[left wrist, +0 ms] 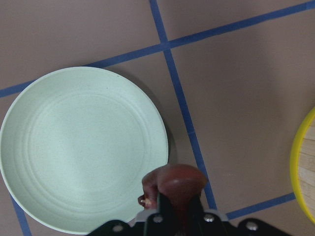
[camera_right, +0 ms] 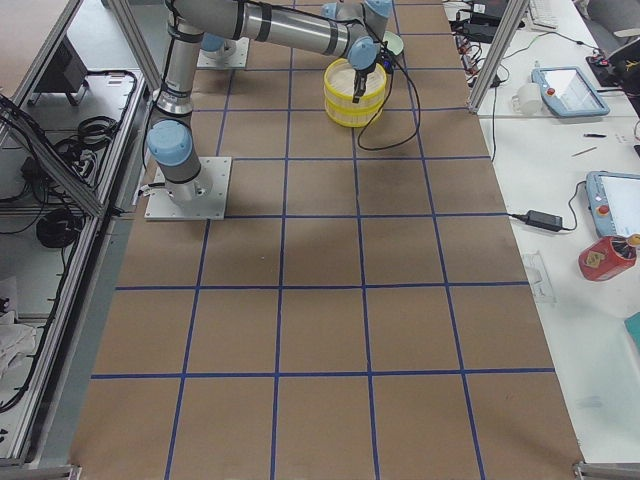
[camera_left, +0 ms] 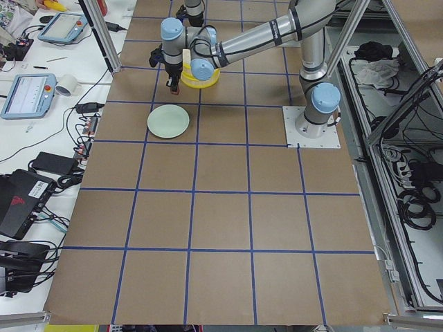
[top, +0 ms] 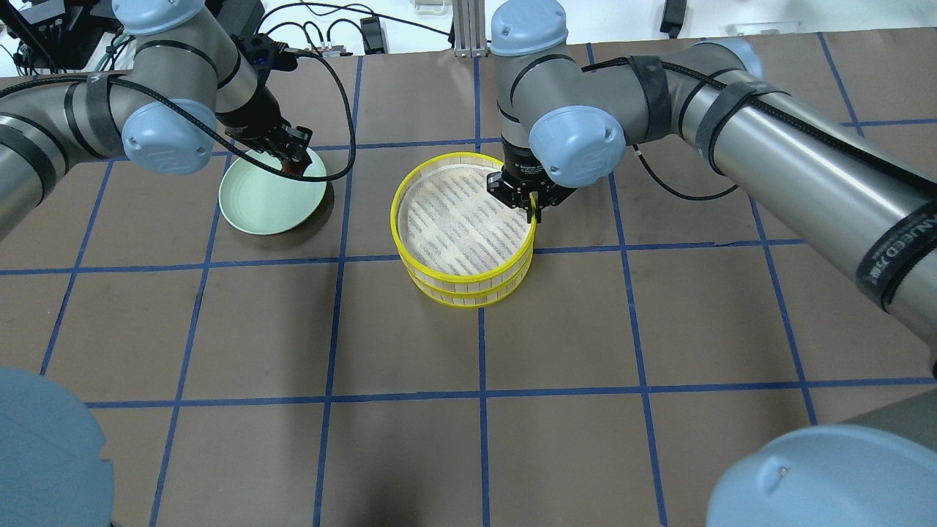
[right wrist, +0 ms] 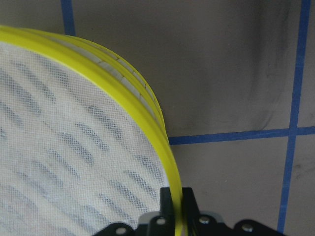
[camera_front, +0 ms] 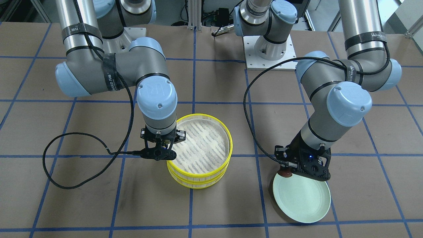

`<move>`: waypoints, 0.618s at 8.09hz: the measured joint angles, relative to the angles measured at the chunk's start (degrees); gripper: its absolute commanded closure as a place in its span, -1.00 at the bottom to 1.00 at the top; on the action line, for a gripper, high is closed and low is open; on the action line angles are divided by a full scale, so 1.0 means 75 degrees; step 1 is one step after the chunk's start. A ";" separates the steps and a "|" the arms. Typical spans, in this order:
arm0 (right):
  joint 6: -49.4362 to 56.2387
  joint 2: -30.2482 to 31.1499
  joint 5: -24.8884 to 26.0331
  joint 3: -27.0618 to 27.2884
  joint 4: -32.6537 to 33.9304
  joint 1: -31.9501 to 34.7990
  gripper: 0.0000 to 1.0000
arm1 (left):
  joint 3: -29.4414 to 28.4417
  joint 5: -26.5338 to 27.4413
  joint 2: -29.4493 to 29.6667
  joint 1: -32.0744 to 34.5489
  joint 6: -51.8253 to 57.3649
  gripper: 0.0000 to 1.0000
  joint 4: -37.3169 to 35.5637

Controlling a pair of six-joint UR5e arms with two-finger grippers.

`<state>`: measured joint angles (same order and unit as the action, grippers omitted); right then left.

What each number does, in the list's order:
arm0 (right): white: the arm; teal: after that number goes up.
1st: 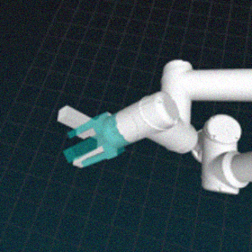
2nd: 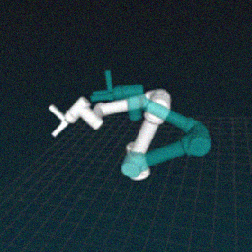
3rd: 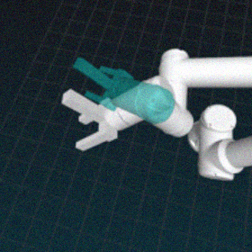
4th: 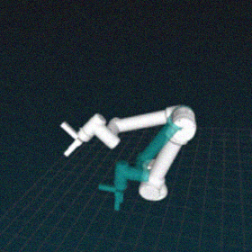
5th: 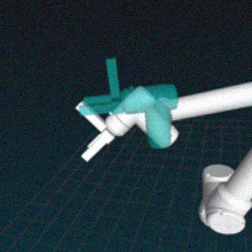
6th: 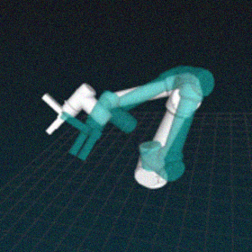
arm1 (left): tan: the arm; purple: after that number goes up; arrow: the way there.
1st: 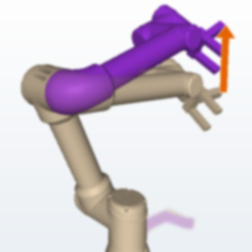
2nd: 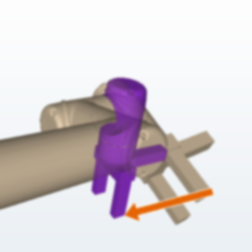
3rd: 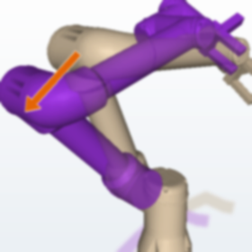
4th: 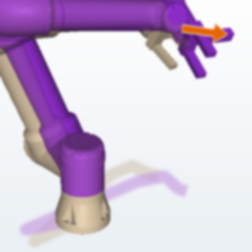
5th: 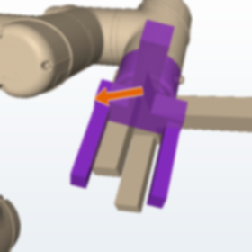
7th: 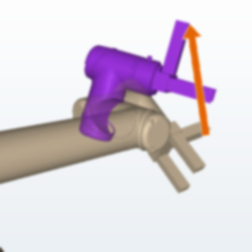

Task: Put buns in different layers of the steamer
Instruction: 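Open and withdraw the right gripper while the left gripper holds the bun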

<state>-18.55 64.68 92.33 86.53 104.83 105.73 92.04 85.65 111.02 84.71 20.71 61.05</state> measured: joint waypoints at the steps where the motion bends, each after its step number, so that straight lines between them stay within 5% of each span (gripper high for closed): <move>1: 0.0000 -0.0004 0.0004 0.0003 0.0002 0.0000 0.85 | 0.0004 -0.0022 0.0005 0.0001 0.0013 1.00 0.0002; 4: -0.0011 -0.0016 0.0006 0.0016 0.0029 0.0000 0.63 | 0.0017 -0.0046 0.0018 0.0002 0.0050 1.00 0.0008; 5: -0.0016 -0.0019 0.0006 0.0017 0.0045 0.0000 0.22 | 0.0019 -0.0050 0.0025 0.0002 0.0061 1.00 0.0006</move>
<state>-18.67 64.54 92.37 86.66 105.17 105.73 92.18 85.28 111.20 84.72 21.17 61.10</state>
